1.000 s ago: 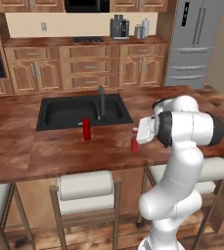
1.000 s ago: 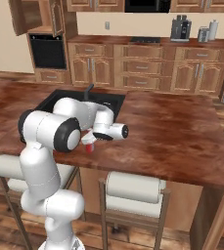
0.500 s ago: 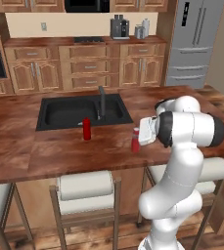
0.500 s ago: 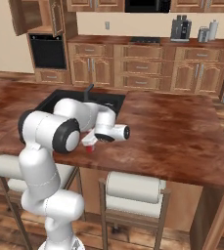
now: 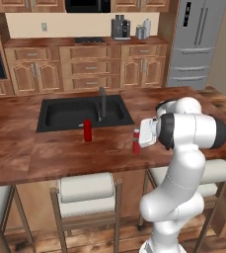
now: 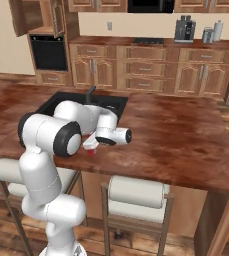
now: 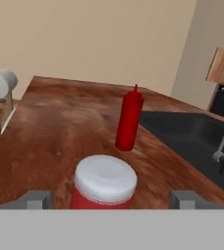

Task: The dining table condiment station is running low on ketchup. Refill the condiment station by opening the cabinet and taking the ketchup from the cabinet and placing it on the dining table.

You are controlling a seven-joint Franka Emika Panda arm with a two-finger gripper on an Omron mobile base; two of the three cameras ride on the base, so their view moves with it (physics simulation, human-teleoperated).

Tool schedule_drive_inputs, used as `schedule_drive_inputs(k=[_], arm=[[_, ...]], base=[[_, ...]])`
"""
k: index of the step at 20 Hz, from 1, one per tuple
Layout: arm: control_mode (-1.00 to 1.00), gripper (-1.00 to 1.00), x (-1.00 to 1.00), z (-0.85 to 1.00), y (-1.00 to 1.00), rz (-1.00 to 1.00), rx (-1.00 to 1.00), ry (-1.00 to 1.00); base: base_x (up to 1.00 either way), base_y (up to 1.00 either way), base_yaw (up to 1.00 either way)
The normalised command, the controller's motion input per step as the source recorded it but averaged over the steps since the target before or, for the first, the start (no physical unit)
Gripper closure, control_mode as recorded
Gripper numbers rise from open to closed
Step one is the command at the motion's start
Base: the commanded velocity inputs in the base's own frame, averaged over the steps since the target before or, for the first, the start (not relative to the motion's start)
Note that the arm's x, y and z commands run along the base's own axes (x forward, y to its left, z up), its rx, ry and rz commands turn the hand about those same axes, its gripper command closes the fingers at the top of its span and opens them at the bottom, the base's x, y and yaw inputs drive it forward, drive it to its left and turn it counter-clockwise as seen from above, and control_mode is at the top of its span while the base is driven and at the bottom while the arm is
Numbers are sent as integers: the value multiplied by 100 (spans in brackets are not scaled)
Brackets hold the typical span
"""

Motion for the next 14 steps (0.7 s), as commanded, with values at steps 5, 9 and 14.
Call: schedule_drive_inputs(k=[5, 9, 14], arm=[[-100, -100, 2, 0, -3, 0, 0, 0], [-100, -100, 0, 6, -9, 0, 0, 0], [-100, -100, -1, 18, -16, 0, 0, 0]], base=[[0, 0, 0], [0, 0, 0], [0, 0, 0]])
